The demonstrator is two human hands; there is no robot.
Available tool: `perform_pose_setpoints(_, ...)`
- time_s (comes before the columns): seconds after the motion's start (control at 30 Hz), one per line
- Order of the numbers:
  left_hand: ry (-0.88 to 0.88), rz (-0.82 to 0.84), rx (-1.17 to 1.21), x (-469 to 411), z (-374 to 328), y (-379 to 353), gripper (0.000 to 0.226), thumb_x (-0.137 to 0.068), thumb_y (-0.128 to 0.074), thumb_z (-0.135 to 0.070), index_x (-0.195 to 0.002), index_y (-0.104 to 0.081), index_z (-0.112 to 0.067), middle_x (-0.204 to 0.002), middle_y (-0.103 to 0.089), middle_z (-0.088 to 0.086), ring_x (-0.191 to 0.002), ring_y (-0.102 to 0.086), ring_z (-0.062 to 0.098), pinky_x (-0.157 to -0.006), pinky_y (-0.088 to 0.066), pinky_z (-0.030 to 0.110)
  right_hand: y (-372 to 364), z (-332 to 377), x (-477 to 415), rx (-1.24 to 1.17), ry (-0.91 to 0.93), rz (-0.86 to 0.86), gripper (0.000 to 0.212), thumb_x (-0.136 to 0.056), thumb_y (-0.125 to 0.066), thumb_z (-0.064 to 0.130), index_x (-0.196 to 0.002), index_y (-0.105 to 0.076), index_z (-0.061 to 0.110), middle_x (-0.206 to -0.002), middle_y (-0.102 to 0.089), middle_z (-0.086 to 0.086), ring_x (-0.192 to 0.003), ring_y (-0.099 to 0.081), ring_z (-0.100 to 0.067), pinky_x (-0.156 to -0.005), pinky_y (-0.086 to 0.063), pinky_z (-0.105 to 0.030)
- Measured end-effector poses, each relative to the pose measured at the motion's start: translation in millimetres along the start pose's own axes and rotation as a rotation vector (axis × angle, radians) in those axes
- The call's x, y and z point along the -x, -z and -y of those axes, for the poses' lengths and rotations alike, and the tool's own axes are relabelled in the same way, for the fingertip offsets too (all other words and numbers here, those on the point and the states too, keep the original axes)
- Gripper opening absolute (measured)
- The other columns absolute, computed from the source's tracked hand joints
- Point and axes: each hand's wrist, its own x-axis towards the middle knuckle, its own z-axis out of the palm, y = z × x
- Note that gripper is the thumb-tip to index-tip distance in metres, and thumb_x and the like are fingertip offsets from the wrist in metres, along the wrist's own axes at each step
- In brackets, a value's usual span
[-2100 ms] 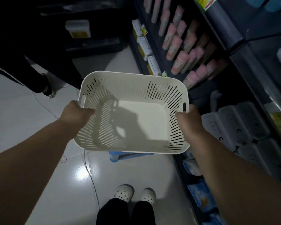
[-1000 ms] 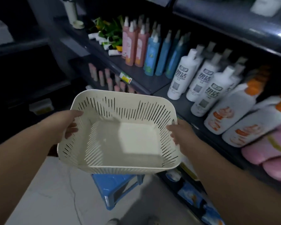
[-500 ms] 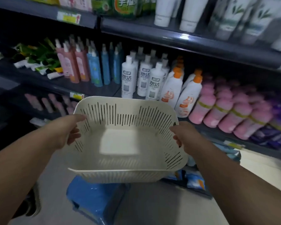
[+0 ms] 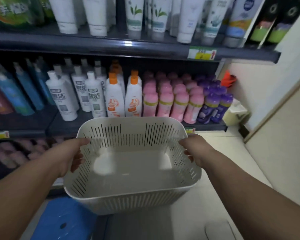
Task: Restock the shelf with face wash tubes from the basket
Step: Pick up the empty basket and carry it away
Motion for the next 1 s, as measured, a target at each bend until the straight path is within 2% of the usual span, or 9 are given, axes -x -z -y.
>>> perform_pose_setpoints(0.2,-0.006,0.077,-0.080,-3,-14,-53,0.039,-0.088,-0.061,-0.036,-0.064,-0.039,-0.014,-0.057,-0.036,0.005,-0.048,-0.039,0.024,-0.046,-0.027,0.028,51,-25,-2,-0.048,-0.062,-0.073,0.019,-0.086,-0.058,0.013,-0.104,-0.059,0.005,-0.085,-0.057,-0.014,-0.071,-0.052,-0.027,-0.053,-0.035,-0.026)
perform_pose_setpoints(0.4,0.028,0.132,-0.104,-6,-27,-97,0.038,-0.084,-0.067,-0.035,-0.067,-0.045,-0.010,-0.062,-0.039,0.007,-0.053,-0.044,0.023,-0.045,-0.040,0.027,89,-47,-3,-0.089,-0.099,-0.138,0.016,-0.083,-0.059,0.015,-0.096,-0.056,0.006,-0.078,-0.053,-0.013,-0.070,-0.051,-0.027,-0.055,-0.036,-0.027)
perform_pose_setpoints(0.47,0.037,0.156,-0.122,-8,-30,-109,0.038,-0.083,-0.069,-0.037,-0.070,-0.047,-0.008,-0.066,-0.042,0.007,-0.057,-0.047,0.023,-0.051,-0.042,0.031,99,-53,-3,-0.110,-0.106,-0.162,0.016,-0.083,-0.058,0.014,-0.096,-0.056,0.005,-0.079,-0.051,-0.013,-0.070,-0.049,-0.026,-0.057,-0.035,-0.028)
perform_pose_setpoints(0.53,0.035,0.169,-0.151,-10,-33,-119,0.038,-0.082,-0.069,-0.039,-0.075,-0.049,-0.007,-0.067,-0.044,0.008,-0.059,-0.049,0.024,-0.057,-0.043,0.032,109,-58,-2,-0.123,-0.112,-0.183,0.016,-0.084,-0.058,0.013,-0.098,-0.057,0.003,-0.080,-0.050,-0.013,-0.069,-0.048,-0.026,-0.058,-0.034,-0.029)
perform_pose_setpoints(0.87,0.008,0.239,-0.245,-14,-47,-170,0.038,-0.084,-0.066,-0.040,-0.083,-0.051,-0.006,-0.071,-0.048,0.009,-0.067,-0.054,0.024,-0.053,-0.039,0.029,149,-79,-11,-0.182,-0.163,-0.260,0.027,-0.085,-0.055,0.010,-0.109,-0.057,-0.003,-0.084,-0.050,-0.013,-0.072,-0.047,-0.027,-0.060,-0.034,-0.031)
perform_pose_setpoints(1.0,-0.004,0.247,-0.265,-12,-54,-188,0.038,-0.084,-0.065,-0.042,-0.080,-0.050,-0.008,-0.071,-0.047,0.008,-0.067,-0.054,0.024,-0.054,-0.038,0.029,164,-82,-17,-0.192,-0.180,-0.273,0.025,-0.084,-0.057,0.012,-0.106,-0.059,-0.001,-0.086,-0.053,-0.015,-0.072,-0.048,-0.027,-0.063,-0.037,-0.032)
